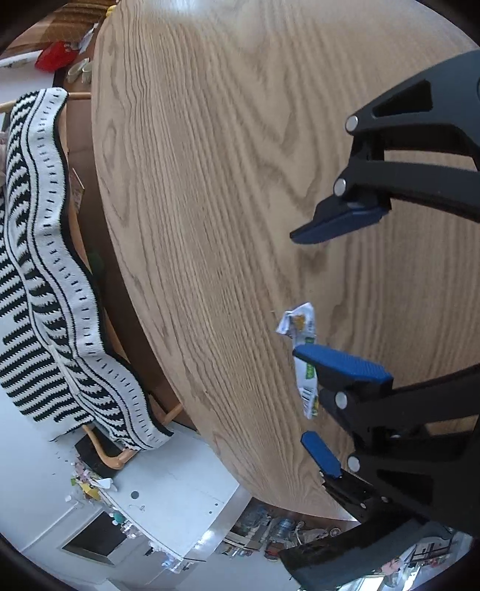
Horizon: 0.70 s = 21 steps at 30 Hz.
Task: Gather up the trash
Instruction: 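Grasp the white snack wrapper with the right tool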
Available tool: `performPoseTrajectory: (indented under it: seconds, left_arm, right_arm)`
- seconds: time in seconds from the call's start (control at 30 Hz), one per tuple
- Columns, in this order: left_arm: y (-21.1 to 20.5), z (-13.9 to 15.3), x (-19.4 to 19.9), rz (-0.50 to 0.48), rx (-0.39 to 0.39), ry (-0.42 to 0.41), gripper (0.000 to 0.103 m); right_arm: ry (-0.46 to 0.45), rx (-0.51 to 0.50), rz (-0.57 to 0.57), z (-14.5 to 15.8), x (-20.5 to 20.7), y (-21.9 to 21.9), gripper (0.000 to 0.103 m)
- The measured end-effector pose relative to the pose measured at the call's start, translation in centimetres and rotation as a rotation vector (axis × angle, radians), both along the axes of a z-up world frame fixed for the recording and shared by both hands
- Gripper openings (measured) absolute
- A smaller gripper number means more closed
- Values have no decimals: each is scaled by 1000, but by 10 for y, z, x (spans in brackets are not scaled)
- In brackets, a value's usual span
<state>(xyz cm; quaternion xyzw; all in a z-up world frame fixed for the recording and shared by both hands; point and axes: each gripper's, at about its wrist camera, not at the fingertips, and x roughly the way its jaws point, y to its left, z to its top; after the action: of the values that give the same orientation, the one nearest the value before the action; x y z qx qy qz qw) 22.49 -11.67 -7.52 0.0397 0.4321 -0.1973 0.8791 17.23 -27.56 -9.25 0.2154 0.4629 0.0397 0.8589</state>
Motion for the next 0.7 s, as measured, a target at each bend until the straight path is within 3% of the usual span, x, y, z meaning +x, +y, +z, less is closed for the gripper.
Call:
performPoseTrajectory:
  seconds: [0.13,0.23,0.3,0.4,0.5,0.7]
  left_arm:
    - [-9,-3,2,-35,34,-15,77]
    - [-11,-2,0,-49,36,-25,56]
    - [-14,0,-2,-69,27,-25,28]
    - [-17,0,-6,-104,9,-2,7]
    - [-20,0,-8,-117,13,-3,0]
    - [-27,17,-16,-106,-36,-15,0]
  right_arm:
    - [-5,4,37,-4,7,3,33]
    - [-5,4,59,-8,7,5,15]
    - [-8,-1,59,-8,8,5,10]
    - [-21,-12,71,-6,4,7,6]
    - [-43,-29,70,1,-2,9,4]
    - [-76,-46,51,23,-24,-7,3]
